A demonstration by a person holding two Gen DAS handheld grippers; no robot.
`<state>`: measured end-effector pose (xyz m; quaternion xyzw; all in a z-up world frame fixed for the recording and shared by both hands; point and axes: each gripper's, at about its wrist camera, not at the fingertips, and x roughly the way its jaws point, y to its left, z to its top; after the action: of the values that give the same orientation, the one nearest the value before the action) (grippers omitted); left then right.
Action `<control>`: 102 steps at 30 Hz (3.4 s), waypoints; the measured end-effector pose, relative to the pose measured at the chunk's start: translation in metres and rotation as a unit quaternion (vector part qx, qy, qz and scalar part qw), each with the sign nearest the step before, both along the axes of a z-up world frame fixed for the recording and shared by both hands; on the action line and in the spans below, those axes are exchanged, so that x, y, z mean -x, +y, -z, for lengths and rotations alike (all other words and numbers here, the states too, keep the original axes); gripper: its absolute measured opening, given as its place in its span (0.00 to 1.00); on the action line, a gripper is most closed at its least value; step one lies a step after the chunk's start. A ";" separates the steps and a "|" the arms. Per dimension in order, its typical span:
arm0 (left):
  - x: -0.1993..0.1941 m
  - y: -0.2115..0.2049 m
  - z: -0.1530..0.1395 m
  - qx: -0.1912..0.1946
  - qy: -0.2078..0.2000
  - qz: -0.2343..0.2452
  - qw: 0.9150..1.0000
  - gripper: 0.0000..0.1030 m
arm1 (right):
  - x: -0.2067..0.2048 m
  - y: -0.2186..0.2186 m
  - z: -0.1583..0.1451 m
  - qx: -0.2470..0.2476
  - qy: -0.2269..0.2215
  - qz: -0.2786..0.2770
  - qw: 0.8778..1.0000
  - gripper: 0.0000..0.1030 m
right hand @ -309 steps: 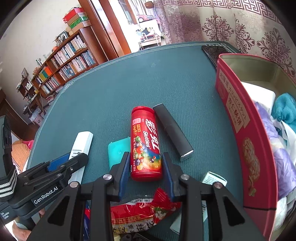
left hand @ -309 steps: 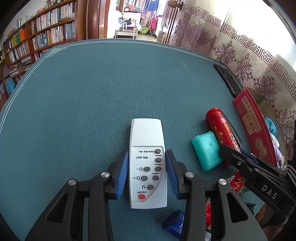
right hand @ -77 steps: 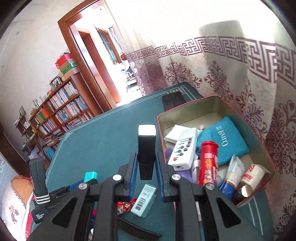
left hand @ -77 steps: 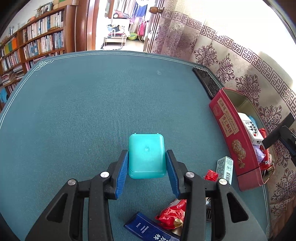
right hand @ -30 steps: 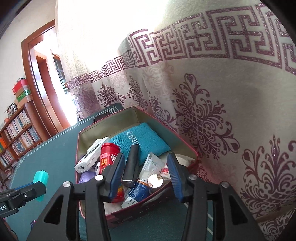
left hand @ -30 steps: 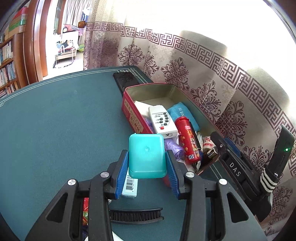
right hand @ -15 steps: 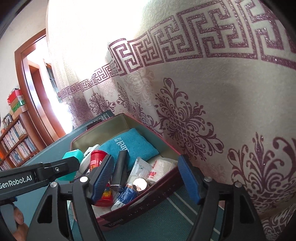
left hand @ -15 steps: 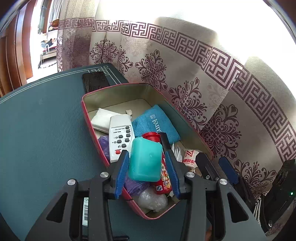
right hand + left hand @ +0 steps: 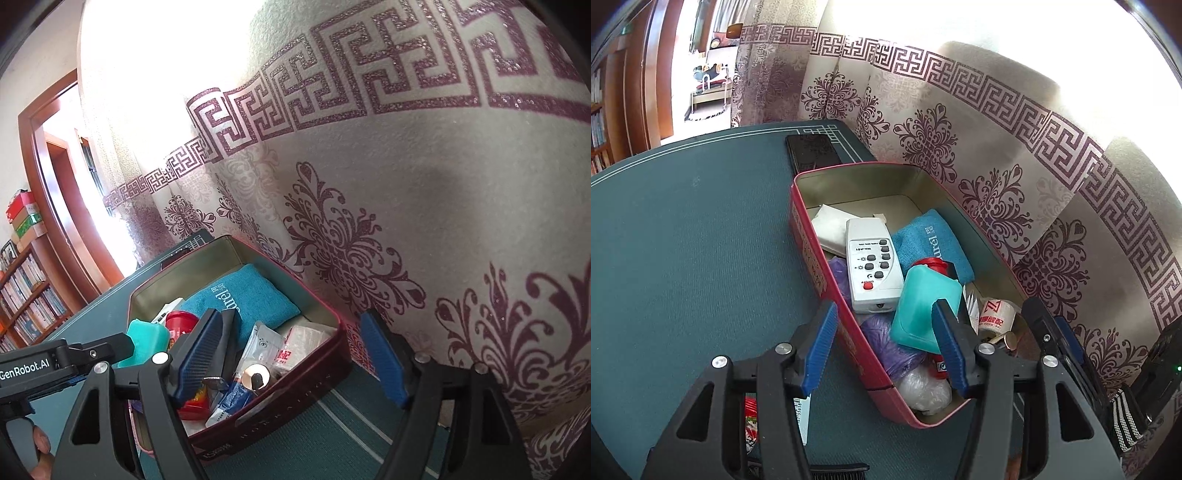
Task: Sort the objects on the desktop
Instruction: 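Lower the teal soap box into the tin and open the left gripper, then move both grippers back toward the remaining table items, then grasp the blue lotion bottle on the table with the left gripper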
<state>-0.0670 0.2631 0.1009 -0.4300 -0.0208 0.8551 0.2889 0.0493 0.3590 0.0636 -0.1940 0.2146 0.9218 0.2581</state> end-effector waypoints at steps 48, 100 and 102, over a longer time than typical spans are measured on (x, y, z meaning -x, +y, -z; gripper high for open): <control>-0.036 -0.105 0.010 0.052 0.020 -0.075 0.996 0.55 | 0.014 -0.033 -0.005 -0.081 -0.042 -0.030 0.995 0.81; -0.074 -0.218 0.046 0.014 -0.076 -0.167 0.983 0.64 | -0.019 -0.172 0.011 -0.022 -0.093 -0.348 0.932 0.85; -0.075 -0.213 0.045 -0.008 -0.079 -0.156 0.985 0.64 | -0.019 -0.175 0.011 -0.023 -0.095 -0.349 0.932 0.85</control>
<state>0.0085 0.0501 0.0558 -0.4853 -0.1170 0.8529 0.1531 0.0687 0.1844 0.0527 -0.3378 0.0866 0.9355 -0.0564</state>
